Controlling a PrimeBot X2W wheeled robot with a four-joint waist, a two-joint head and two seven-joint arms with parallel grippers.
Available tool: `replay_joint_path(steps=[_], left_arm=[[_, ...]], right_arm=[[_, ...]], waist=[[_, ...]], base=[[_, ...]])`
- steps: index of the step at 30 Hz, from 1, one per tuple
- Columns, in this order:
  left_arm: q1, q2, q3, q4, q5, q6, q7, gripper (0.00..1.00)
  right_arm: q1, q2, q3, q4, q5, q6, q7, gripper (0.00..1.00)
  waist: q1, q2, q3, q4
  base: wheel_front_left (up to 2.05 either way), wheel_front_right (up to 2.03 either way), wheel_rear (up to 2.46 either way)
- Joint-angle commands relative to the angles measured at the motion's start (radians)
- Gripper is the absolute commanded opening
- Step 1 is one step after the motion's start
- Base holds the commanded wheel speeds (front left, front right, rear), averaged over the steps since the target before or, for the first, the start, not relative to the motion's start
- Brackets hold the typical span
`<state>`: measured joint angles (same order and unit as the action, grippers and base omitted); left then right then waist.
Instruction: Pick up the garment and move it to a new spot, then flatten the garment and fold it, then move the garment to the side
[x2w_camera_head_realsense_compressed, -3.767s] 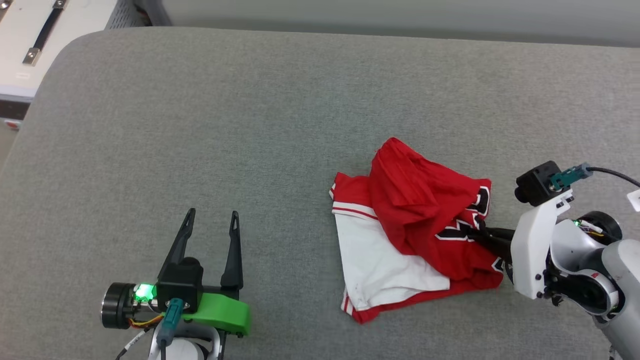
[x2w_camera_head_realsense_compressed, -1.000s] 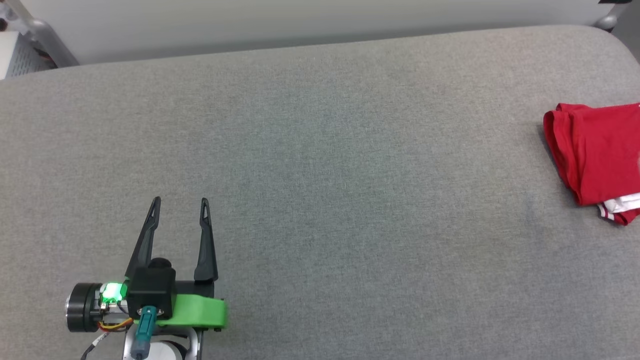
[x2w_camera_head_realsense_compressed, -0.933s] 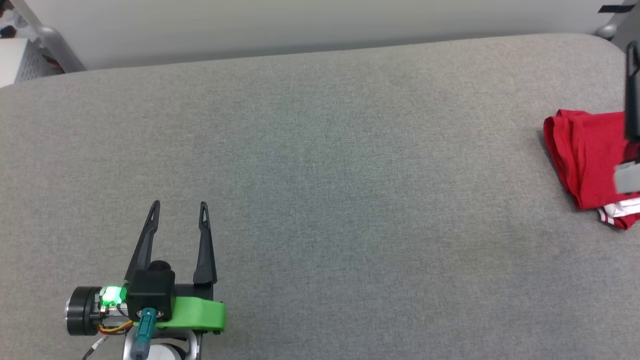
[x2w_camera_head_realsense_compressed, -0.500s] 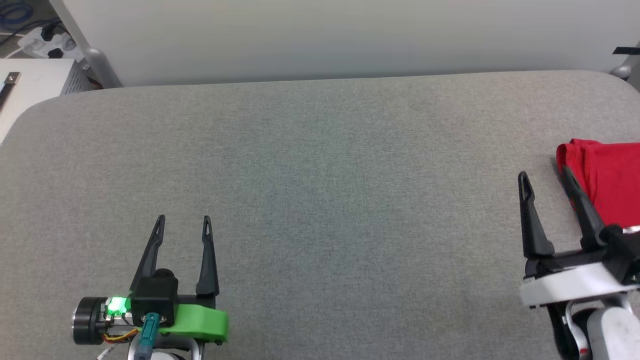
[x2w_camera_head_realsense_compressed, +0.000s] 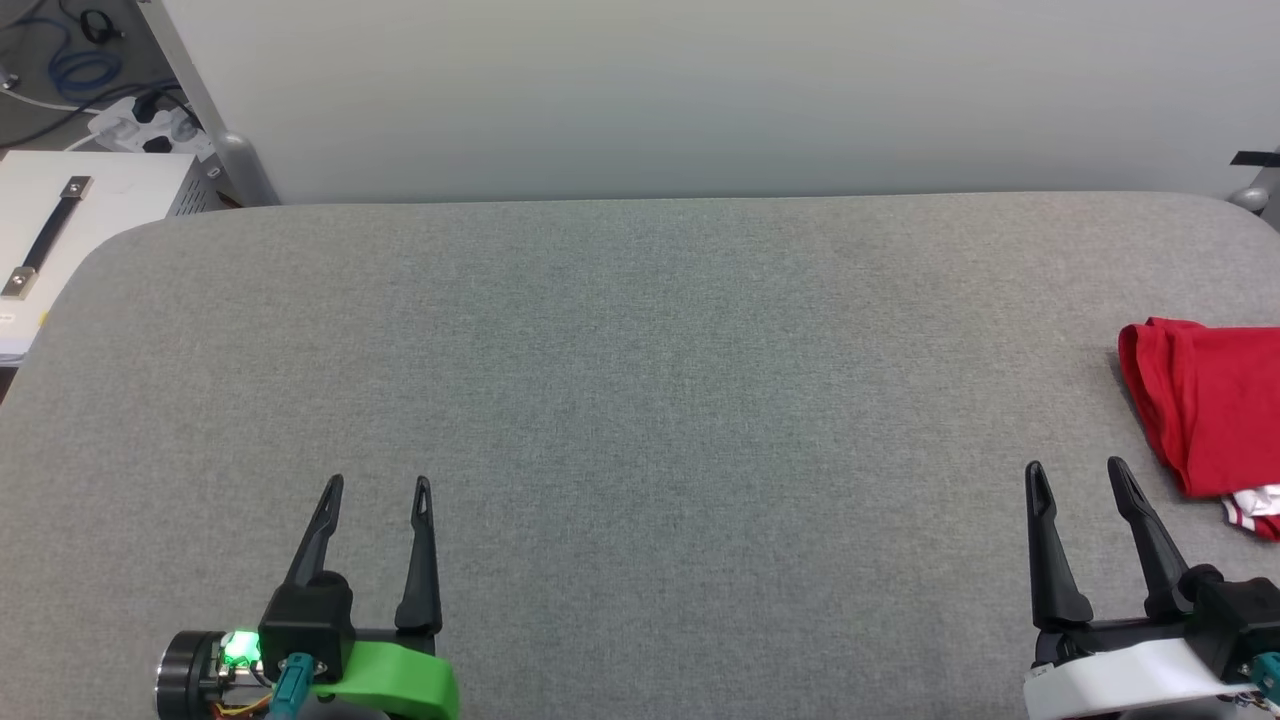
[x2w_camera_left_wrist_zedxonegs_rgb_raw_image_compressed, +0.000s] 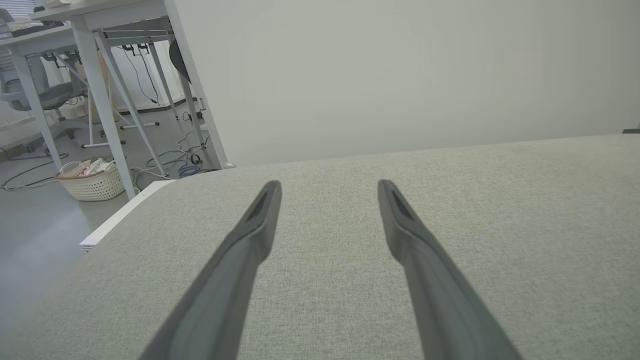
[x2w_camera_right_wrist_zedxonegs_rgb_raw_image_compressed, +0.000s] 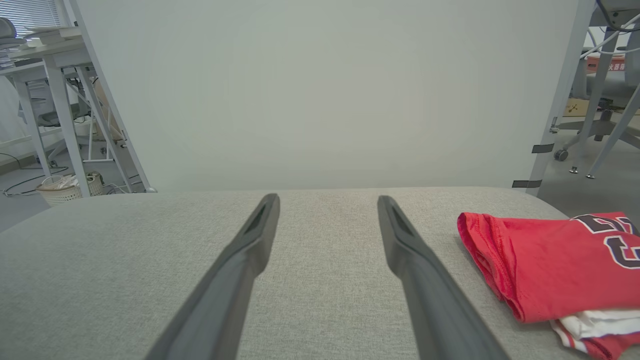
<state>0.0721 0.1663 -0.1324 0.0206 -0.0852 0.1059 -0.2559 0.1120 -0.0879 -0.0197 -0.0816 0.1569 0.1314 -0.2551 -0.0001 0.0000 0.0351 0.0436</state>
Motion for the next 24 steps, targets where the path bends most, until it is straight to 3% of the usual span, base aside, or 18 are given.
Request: replay_joint_path(steps=[1, 20, 21, 24], left_arm=[[0.015, -0.006, 0.004, 0.0, -0.008, -0.009, -0.006, 1.0], [0.036, -0.04, 0.041, -0.012, 0.001, -0.049, -0.006, 1.0], [0.018, -0.038, 0.039, -0.007, -0.003, -0.045, 0.0, 0.0], [0.018, -0.038, 0.039, -0.005, -0.003, -0.045, 0.002, 0.0]], right_arm=[[0.016, 0.009, -0.004, -0.014, -0.003, -0.001, 0.003, 1.0], [0.049, 0.028, -0.012, -0.067, -0.006, -0.001, 0.045, 1.0], [0.034, 0.024, -0.013, -0.06, -0.003, 0.0, 0.042, 0.0], [0.034, 0.023, -0.013, -0.059, -0.004, 0.0, 0.044, 0.0]], waist=[[0.0001, 0.0, -0.001, 0.003], [0.0001, 0.0, 0.006, 0.003], [0.0001, 0.0, 0.006, 0.003], [0.0001, 0.0, 0.006, 0.003]], base=[[0.0, 0.0, 0.0], [0.0, 0.0, 0.0], [0.0, 0.0, 0.0], [0.0, 0.0, 0.0]])
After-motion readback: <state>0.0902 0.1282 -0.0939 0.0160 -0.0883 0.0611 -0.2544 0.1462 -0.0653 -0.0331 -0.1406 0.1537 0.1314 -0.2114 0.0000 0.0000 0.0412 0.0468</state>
